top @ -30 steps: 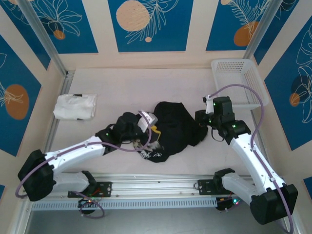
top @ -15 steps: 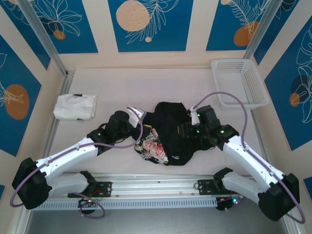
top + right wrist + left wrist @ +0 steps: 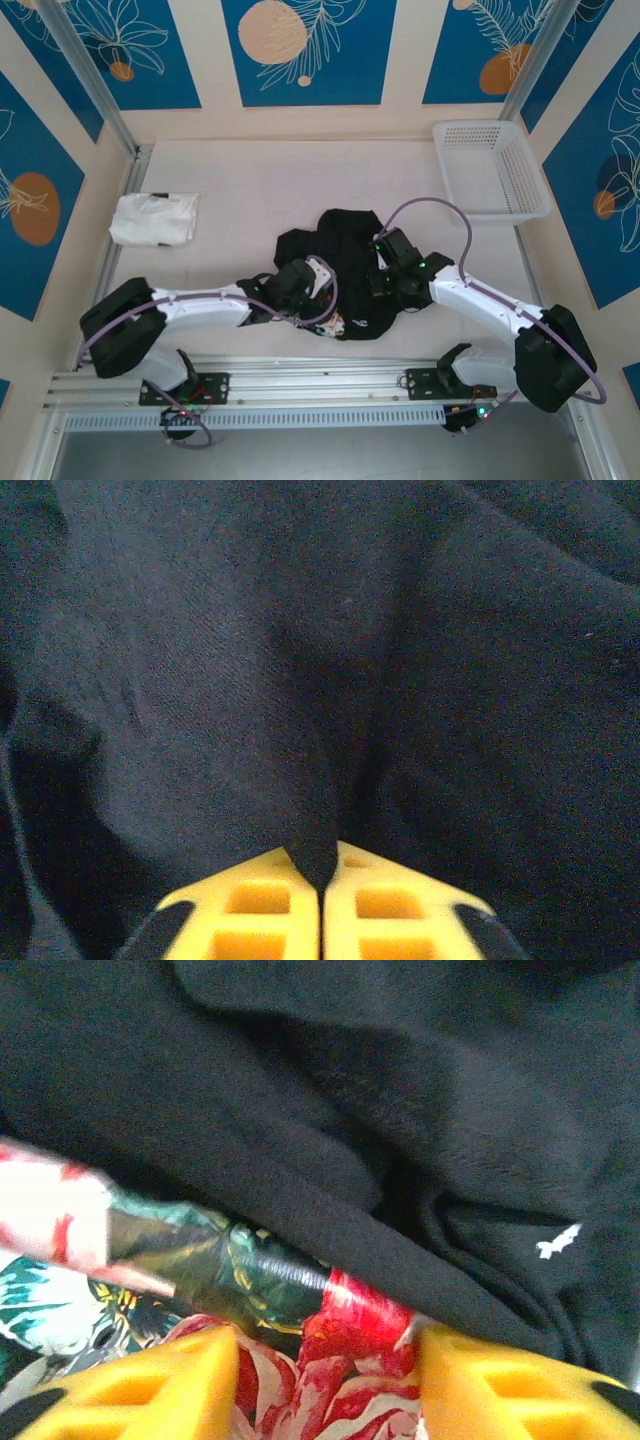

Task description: Fold the inside-out t-shirt

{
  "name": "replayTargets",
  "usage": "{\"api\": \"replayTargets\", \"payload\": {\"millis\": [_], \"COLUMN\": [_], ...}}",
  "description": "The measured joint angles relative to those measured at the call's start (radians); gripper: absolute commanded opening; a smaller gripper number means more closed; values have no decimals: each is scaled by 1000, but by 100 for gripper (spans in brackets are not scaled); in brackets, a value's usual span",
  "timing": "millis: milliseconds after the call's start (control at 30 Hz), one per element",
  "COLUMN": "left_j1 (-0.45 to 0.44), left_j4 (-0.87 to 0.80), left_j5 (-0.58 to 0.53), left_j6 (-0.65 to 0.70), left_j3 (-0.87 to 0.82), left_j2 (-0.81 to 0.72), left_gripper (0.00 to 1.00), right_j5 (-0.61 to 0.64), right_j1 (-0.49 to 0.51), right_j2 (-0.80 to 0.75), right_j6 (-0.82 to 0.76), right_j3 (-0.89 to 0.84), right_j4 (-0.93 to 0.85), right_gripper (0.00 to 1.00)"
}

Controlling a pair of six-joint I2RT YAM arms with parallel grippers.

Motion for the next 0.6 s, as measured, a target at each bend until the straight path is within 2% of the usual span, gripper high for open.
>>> {"api": "replayTargets", "payload": {"millis": [100, 133, 267, 433, 600], "left_j1": [2, 6, 48, 191, 325], "left_j4": [46, 53, 63, 41, 3], "left_j5": [1, 1, 11, 13, 12], "left_j6": [-32, -37, -29, -7, 29], "left_j3": [3, 7, 27, 60, 178], "left_j2": [31, 32, -18, -226, -375], "left_gripper": [2, 0, 0, 0, 0], "right_j5": [-19, -34, -138, -279, -384], "right_j1": [-23, -39, -131, -235, -264], "right_j2": [-72, -98, -212, -305, -311], "right_j6": [-22, -24, -23, 16, 53], "right_j3": [14, 21, 58, 135, 263], "right_j4": [6, 11, 45, 112, 183], "right_gripper": [0, 0, 0, 0, 0]}}
